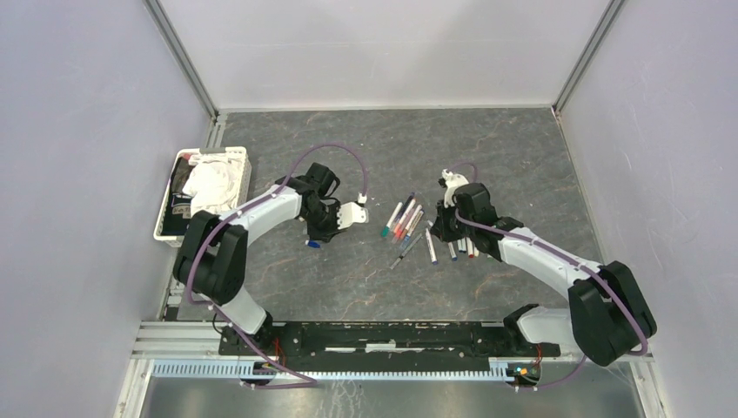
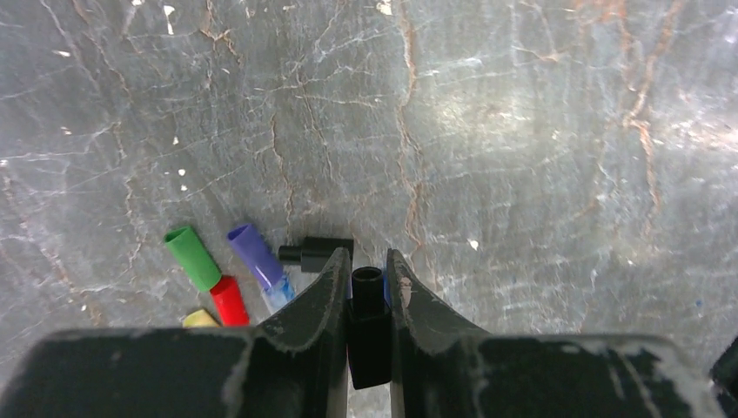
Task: Open the pen caps
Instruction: Place the pen cap at the center of the board, then pick up the pen from the center of the board.
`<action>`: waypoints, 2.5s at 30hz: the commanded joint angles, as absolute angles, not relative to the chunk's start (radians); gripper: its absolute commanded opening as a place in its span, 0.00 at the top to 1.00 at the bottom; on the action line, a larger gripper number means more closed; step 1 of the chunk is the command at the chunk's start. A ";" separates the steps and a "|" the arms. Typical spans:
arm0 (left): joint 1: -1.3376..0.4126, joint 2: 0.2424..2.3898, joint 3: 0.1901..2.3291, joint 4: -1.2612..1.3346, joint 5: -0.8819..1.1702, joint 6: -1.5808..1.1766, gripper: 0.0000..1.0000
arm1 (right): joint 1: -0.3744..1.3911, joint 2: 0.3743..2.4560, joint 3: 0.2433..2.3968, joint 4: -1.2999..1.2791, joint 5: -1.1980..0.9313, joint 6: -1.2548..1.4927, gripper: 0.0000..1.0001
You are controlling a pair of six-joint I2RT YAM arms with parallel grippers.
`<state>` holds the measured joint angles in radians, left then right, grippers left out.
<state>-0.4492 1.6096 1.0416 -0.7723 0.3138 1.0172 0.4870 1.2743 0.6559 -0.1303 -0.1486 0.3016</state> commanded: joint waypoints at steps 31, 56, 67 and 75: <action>-0.306 1.448 1.384 -0.822 0.252 0.654 0.00 | 0.509 1.273 0.552 0.042 0.175 0.391 0.62; -0.121 1.344 1.249 -0.738 0.239 0.513 0.00 | 0.690 1.883 1.260 -0.228 0.202 0.433 0.57; -0.121 1.305 1.237 -0.755 0.286 0.528 0.00 | 0.689 1.934 1.276 -0.239 0.214 0.439 0.57; -0.121 1.299 1.232 -0.764 0.301 0.534 0.00 | 0.691 1.970 1.285 -0.239 0.202 0.449 0.58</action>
<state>-0.1219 1.3216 1.2366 -0.7681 0.2680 0.5457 0.6857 1.9507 1.2469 -0.2279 0.1852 0.4259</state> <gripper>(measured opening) 0.994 0.423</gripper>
